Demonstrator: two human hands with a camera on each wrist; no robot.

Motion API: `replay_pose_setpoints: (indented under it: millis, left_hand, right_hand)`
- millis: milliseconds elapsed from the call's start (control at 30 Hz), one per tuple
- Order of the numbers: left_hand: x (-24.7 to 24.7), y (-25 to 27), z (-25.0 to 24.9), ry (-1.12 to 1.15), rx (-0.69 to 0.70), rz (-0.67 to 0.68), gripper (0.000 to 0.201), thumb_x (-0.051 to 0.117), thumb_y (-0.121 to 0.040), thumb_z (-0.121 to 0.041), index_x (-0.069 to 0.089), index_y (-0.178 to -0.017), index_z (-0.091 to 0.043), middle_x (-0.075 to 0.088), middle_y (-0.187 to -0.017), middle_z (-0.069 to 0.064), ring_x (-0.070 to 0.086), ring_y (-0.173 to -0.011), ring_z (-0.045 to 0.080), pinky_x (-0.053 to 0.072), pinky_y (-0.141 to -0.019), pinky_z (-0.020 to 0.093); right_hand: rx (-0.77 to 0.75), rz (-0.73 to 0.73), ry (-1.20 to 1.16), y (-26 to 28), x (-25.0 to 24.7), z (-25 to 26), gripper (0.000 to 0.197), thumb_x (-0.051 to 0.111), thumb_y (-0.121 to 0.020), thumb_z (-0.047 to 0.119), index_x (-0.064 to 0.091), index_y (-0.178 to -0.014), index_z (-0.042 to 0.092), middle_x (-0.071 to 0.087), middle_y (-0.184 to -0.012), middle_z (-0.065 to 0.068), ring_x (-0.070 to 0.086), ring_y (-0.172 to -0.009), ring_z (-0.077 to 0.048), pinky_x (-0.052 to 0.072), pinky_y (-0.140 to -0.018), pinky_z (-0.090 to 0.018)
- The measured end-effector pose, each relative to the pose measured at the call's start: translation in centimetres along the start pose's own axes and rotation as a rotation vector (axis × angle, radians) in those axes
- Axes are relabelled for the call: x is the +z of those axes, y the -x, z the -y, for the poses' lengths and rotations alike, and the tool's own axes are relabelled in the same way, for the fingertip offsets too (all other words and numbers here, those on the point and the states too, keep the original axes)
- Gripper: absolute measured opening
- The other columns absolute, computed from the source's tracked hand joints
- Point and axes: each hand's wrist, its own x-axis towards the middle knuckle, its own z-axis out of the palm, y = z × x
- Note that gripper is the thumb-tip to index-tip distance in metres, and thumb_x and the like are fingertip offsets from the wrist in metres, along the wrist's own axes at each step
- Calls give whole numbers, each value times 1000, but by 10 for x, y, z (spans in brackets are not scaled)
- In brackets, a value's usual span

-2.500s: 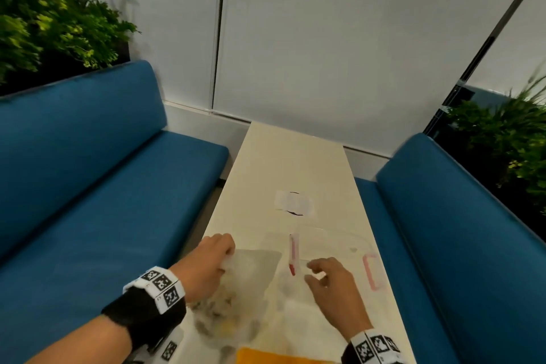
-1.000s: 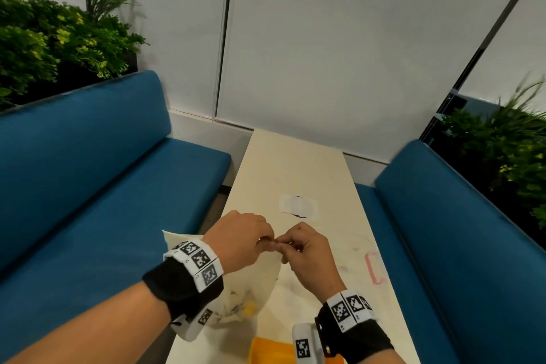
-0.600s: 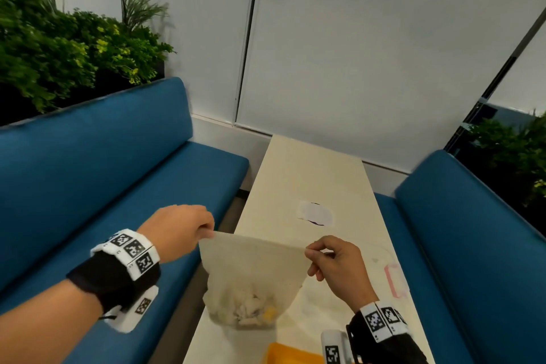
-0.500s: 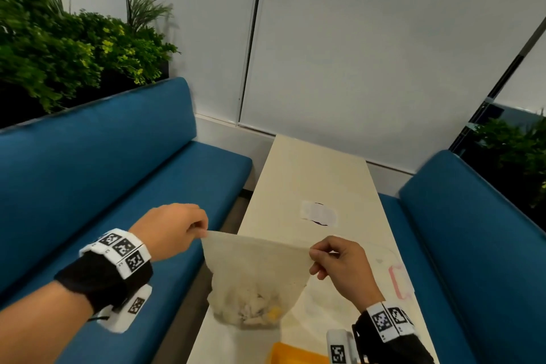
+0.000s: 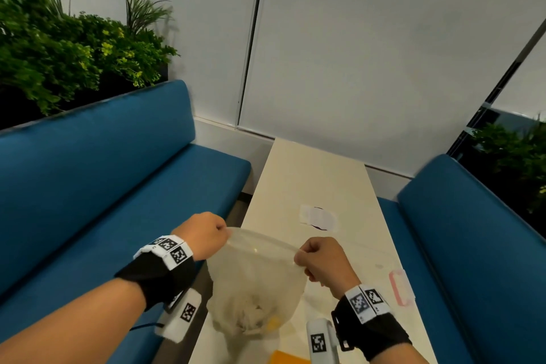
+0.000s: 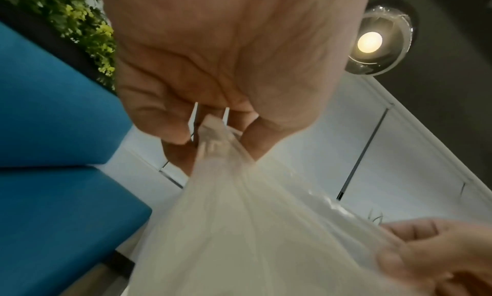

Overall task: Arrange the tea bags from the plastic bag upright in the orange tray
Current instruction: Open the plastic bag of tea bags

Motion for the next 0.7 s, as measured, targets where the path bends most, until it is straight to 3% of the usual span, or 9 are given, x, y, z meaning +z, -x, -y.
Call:
replay_pose_setpoints:
  millis: [67, 167, 267, 333, 400, 500, 567, 633, 700]
  left_hand:
    - [-9, -10, -15, 32, 3, -99, 31, 44, -97, -38, 66, -84, -21, 68, -85, -2, 65, -81, 19, 54, -73, 33]
    - [-31, -18, -45, 72, 40, -280, 30, 37, -102, -36, 57, -86, -20, 62, -83, -1, 58, -74, 20, 43, -63, 32]
    - [-40, -9, -58, 159, 101, -417, 25, 34, -104, -37, 53, -93, -25, 60, -82, -4, 56, -76, 23, 43, -67, 35]
    - [-23, 6, -48, 223, 127, -424, 22, 34, -104, -38, 52, -94, -29, 62, -81, -6, 58, -76, 21, 46, -68, 37]
    - [16, 23, -24, 236, 92, -364, 20, 37, -104, -37, 51, -91, -29, 62, -80, -8, 59, -75, 17, 48, -66, 36]
    - [84, 44, 19, 215, -11, -196, 19, 47, -100, -26, 57, -87, -36, 55, -94, -15, 57, -84, 7, 50, -74, 32]
    - [111, 52, 32, 356, -103, -121, 24, 55, -98, -21, 65, -85, -37, 57, -98, -12, 57, -83, 3, 48, -75, 25]
    - [121, 53, 34, 743, -281, -36, 24, 59, -95, -11, 75, -83, -24, 71, -88, 1, 61, -74, 9, 49, -67, 24]
    - [121, 51, 29, 1231, -453, 106, 21, 56, -95, 2, 75, -93, -5, 76, -90, 17, 66, -76, 21, 56, -71, 32]
  right_hand:
    - [-49, -83, -59, -8, -5, 16, 17, 64, -79, 5, 60, -62, 10, 61, -59, -7, 60, -50, -19, 52, -49, -29]
    - [-156, -236, -144, -16, -22, 43, 15, 65, -82, 9, 65, -67, 6, 68, -62, -10, 69, -58, -25, 61, -63, -40]
    - [-234, -309, -224, -7, -34, 52, 19, 67, -85, 13, 66, -71, 2, 70, -67, -9, 71, -60, -24, 62, -63, -38]
    - [-223, -294, -158, 8, -28, 38, 20, 67, -87, 16, 67, -71, 4, 71, -68, -7, 71, -60, -20, 60, -61, -35]
    - [-157, -255, -61, 24, -8, 5, 19, 66, -89, 15, 67, -71, 9, 72, -67, -5, 71, -62, -14, 58, -59, -30]
    - [-70, -188, 62, 41, 29, -55, 21, 64, -86, 7, 66, -71, 21, 70, -75, -1, 72, -72, -8, 61, -70, -34]
    - [-64, -149, 199, 47, 47, -83, 28, 61, -83, 5, 61, -69, 30, 64, -84, 5, 70, -69, -10, 58, -74, -29]
    - [-71, -127, 314, 50, 59, -95, 27, 57, -81, 8, 54, -71, 33, 61, -88, 5, 67, -74, -9, 52, -75, -18]
    - [-60, -109, 408, 54, 66, -99, 23, 52, -85, 12, 48, -75, 31, 60, -94, 4, 62, -83, -10, 46, -75, -17]
